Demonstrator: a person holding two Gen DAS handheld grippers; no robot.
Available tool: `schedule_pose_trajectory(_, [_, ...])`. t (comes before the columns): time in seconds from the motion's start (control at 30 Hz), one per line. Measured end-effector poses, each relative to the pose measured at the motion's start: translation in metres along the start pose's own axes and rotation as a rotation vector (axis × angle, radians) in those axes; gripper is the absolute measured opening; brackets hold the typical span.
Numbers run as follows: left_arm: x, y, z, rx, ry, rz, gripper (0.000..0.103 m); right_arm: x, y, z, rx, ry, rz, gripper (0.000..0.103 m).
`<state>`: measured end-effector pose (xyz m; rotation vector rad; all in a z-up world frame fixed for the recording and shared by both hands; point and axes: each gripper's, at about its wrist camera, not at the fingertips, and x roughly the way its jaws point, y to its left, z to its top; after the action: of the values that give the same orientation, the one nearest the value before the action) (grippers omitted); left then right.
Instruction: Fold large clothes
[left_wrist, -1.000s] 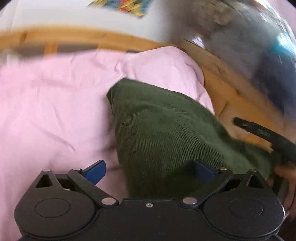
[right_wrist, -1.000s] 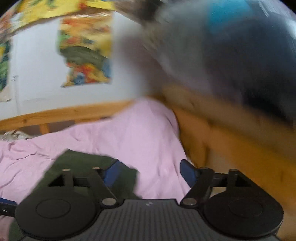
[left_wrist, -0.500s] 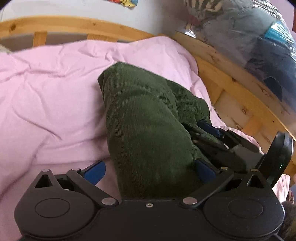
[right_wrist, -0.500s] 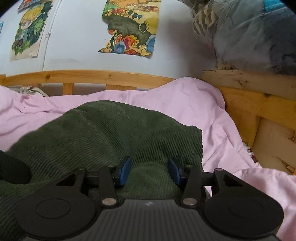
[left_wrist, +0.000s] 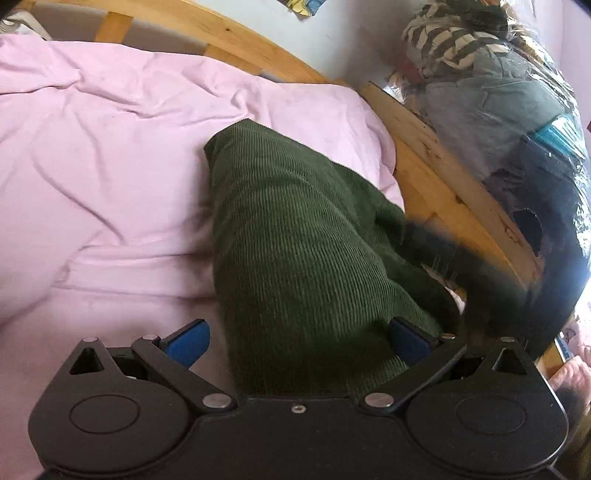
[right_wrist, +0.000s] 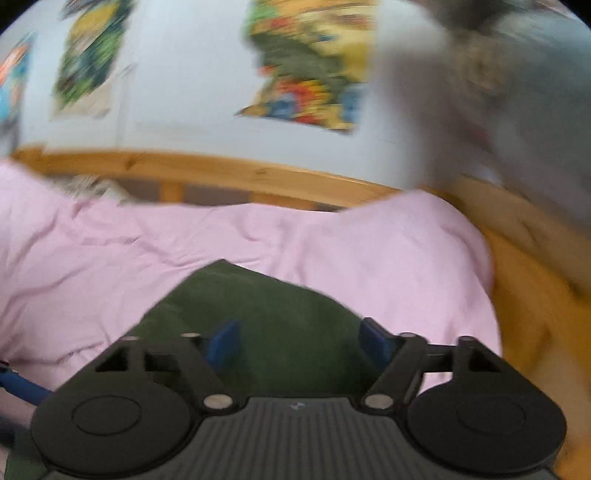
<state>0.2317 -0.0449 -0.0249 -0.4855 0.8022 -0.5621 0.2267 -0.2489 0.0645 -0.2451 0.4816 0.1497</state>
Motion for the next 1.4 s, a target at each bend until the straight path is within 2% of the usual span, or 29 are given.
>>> schedule_pose_trajectory(0.07, [0.000,0.001,0.002,-0.015,0.025,-0.008,0.102,0.023,0.007,0.005,-0.040,0.038,0.038,0.081])
schedule_pose_trajectory(0.13, [0.003,0.003,0.004,-0.034,0.048,-0.021,0.102,0.045,0.014,-0.006,-0.031,0.087,0.064,0.081])
schedule_pose_trajectory(0.27, [0.013,0.005,0.004,-0.044,0.080,0.006,0.102,0.061,0.014,-0.046,0.068,0.011,0.043,0.081])
schedule_pose_trajectory(0.43, [0.029,0.013,0.003,-0.118,0.129,-0.033,0.102,0.067,0.004,-0.060,0.110,-0.013,0.038,0.081])
schedule_pose_trajectory(0.67, [0.034,0.010,0.003,-0.079,0.124,-0.036,0.102,0.067,0.004,-0.059,0.115,-0.005,0.032,0.081])
schedule_pose_trajectory(0.77, [0.030,0.008,0.007,-0.066,0.125,-0.046,0.103,0.051,0.002,-0.045,0.098,0.040,0.030,0.084])
schedule_pose_trajectory(0.83, [0.022,0.009,0.009,-0.074,0.113,-0.061,0.102,0.024,0.001,-0.037,0.094,0.055,0.005,0.086])
schedule_pose_trajectory(1.0, [-0.009,0.014,0.019,-0.123,0.001,-0.105,0.102,-0.071,0.022,-0.053,0.089,-0.028,0.012,0.092])
schedule_pose_trajectory(1.1, [-0.021,0.016,0.022,-0.136,-0.034,-0.081,0.102,-0.103,0.049,-0.079,0.043,-0.091,-0.011,0.093])
schedule_pose_trajectory(1.23, [-0.024,0.018,0.015,-0.118,-0.013,0.013,0.102,-0.101,0.057,-0.105,0.074,-0.160,-0.080,0.095])
schedule_pose_trajectory(1.27, [-0.024,0.019,0.012,-0.113,0.000,0.031,0.102,-0.093,0.059,-0.114,0.100,-0.155,-0.101,0.095])
schedule_pose_trajectory(1.4, [-0.015,0.019,-0.003,-0.071,0.047,0.100,0.102,-0.070,0.051,-0.130,0.248,-0.114,-0.052,0.100])
